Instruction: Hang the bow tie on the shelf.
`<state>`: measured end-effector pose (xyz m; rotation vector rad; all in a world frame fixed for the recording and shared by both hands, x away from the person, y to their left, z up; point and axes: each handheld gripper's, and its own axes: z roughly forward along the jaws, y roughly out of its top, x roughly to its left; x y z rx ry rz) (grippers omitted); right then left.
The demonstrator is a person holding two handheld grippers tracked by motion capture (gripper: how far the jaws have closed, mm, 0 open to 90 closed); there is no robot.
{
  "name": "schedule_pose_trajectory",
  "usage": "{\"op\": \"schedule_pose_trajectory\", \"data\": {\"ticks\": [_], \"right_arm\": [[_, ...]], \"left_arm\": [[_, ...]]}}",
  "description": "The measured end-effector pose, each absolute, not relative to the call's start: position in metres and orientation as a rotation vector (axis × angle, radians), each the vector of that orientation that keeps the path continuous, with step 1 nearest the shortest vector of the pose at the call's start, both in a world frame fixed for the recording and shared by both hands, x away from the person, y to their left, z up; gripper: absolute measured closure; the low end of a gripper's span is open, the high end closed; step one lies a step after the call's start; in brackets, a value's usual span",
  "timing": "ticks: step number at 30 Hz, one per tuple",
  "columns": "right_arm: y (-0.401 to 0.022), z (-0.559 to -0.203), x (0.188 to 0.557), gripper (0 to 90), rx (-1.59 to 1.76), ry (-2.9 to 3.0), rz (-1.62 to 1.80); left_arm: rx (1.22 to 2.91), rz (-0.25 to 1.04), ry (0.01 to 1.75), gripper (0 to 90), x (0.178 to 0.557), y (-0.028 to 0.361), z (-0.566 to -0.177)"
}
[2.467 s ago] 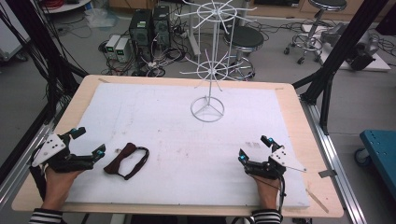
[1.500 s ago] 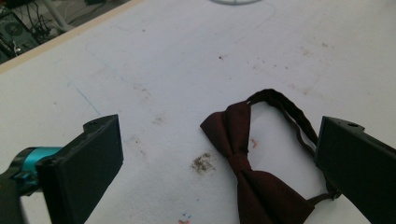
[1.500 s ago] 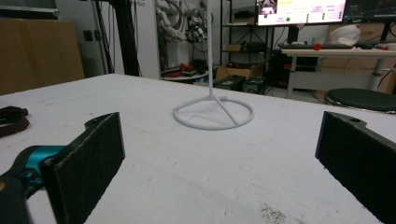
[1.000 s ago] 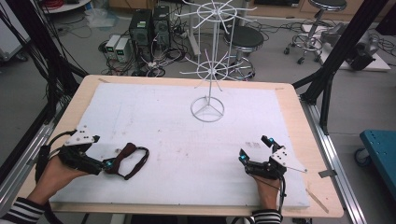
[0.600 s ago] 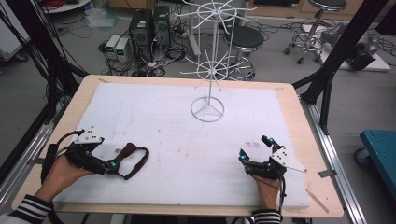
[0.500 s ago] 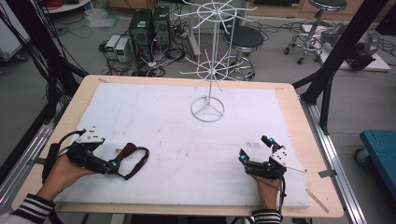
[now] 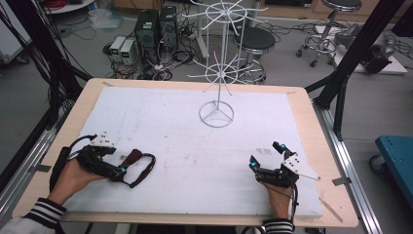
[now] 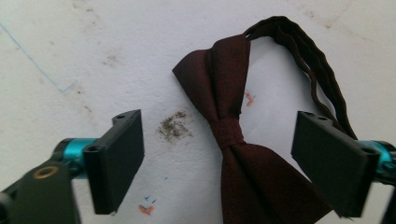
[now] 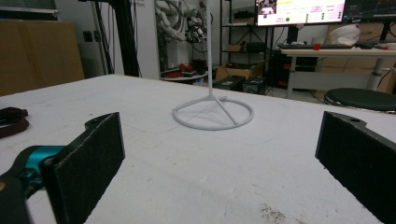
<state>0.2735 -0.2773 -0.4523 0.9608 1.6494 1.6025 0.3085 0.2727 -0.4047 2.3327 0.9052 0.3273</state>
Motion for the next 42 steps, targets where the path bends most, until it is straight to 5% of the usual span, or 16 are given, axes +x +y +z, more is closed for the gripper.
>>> {"op": "schedule_pose_trajectory", "data": {"ticks": [19,29,42], "right_arm": [[-0.278,-0.452,0.274,0.6,0.963,1.65,1.604],[-0.278,-0.452,0.274,0.6,0.963,1.647,1.604],[-0.278,-0.453,0.274,0.6,0.958,1.641,1.61]], "left_arm": [[2.4,0.269,0.963,44.5,0.316,0.263,-0.411],[2.437,0.303,0.952,73.3,0.316,0.258,-0.414],[2.431,0.374,0.897,76.7,0.312,0.258,-0.411]]}}
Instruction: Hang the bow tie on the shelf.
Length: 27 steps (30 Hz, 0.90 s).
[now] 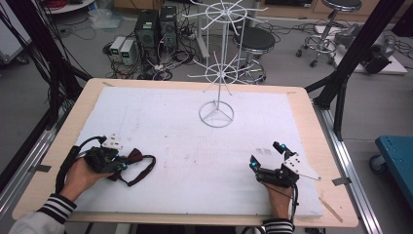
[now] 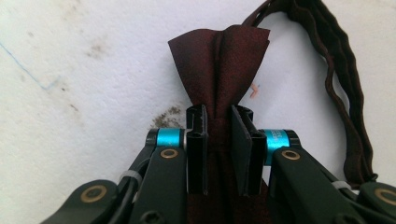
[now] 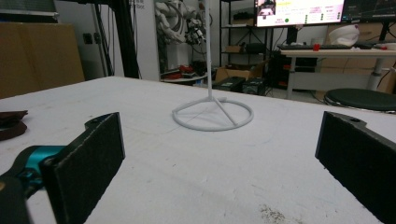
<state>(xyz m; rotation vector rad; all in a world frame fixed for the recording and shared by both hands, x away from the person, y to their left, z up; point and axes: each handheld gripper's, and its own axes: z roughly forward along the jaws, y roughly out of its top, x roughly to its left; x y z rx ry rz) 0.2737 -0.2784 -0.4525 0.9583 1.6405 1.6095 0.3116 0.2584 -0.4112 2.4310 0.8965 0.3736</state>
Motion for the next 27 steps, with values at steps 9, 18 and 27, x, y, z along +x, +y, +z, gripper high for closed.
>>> {"op": "schedule_pose_trajectory", "data": {"ticks": [9,18,27], "right_arm": [[-0.278,-0.453,0.274,0.6,0.956,1.641,1.607],[-0.279,-0.453,0.274,0.6,0.956,1.641,1.607],[-0.278,-0.453,0.274,0.6,0.959,1.64,1.608]], "left_arm": [[2.319,0.37,0.864,76.8,0.309,0.266,-0.401],[2.188,0.376,0.814,76.8,0.307,0.272,-0.391],[2.064,0.425,0.782,76.8,0.307,0.271,-0.377]]}}
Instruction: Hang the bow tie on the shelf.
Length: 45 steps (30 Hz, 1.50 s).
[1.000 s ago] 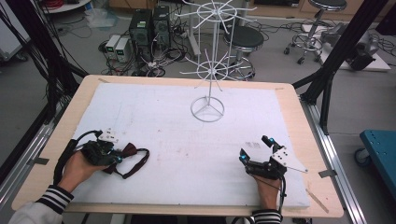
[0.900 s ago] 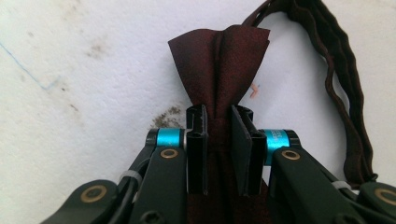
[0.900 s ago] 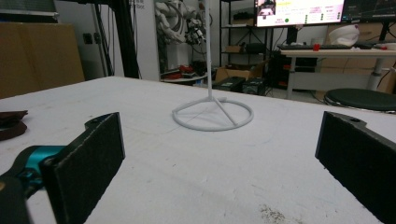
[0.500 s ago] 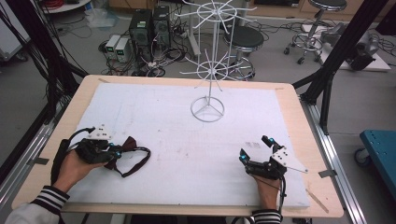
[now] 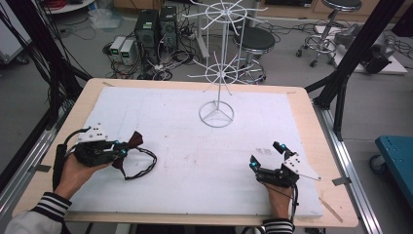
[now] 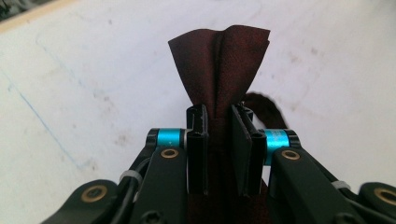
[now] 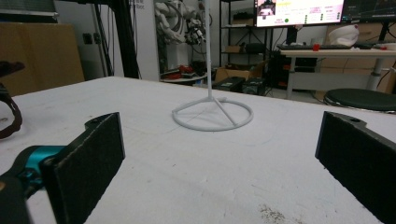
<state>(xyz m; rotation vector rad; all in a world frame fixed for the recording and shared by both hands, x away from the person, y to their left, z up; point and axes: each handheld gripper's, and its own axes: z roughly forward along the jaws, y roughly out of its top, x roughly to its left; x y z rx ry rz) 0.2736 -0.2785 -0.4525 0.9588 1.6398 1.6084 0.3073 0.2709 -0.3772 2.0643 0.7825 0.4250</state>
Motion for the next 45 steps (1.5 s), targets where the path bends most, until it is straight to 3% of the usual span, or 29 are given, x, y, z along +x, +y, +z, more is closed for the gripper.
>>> {"op": "schedule_pose_trajectory", "data": {"ticks": [16,45], "right_arm": [[-0.278,-0.453,0.273,0.6,0.955,1.638,1.608],[-0.278,-0.453,0.273,0.6,0.967,1.636,1.611]], "left_arm": [[1.907,0.422,0.728,76.8,0.321,0.265,-0.359],[1.834,0.385,0.519,76.7,0.362,0.218,-0.31]]}}
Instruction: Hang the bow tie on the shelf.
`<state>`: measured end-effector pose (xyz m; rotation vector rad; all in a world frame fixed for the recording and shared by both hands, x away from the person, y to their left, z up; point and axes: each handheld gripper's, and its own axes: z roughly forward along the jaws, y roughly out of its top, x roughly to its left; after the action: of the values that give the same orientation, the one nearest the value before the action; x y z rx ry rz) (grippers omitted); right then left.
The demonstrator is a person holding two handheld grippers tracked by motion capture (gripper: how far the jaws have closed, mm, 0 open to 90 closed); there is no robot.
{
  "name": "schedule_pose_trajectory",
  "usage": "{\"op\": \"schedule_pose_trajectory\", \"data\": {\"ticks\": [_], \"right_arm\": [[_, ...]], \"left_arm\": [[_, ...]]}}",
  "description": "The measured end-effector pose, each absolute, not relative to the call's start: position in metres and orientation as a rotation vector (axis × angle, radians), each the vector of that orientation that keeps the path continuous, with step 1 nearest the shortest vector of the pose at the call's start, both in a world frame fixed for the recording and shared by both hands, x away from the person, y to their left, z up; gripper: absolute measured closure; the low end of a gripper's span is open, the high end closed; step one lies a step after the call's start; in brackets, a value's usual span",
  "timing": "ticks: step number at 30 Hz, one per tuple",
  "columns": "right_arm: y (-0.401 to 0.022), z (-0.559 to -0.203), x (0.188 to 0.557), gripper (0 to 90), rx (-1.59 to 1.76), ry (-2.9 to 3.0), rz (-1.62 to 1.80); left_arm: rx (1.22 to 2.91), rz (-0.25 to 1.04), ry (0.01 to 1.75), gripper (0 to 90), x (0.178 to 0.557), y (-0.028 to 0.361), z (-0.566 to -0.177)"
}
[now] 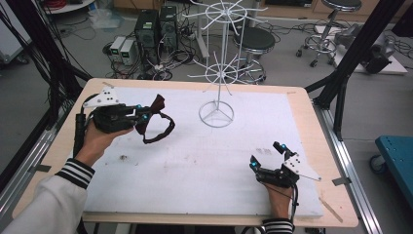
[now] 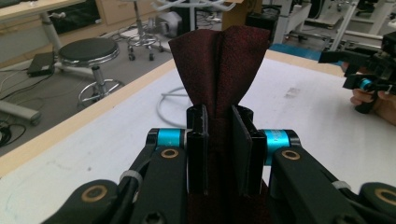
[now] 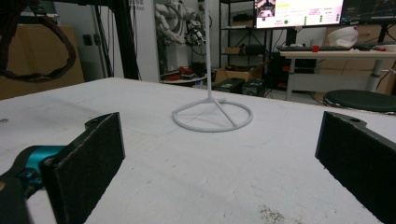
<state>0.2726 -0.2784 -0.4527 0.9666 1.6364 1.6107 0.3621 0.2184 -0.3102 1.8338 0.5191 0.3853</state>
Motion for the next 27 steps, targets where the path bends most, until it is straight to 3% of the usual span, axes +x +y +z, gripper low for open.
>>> {"op": "schedule_pose_trajectory", "data": {"ticks": [27], "right_arm": [[-0.279,-0.453,0.273,0.6,0.97,1.629,1.617]], "left_arm": [[1.748,0.25,0.389,76.7,0.412,0.183,-0.282]]}}
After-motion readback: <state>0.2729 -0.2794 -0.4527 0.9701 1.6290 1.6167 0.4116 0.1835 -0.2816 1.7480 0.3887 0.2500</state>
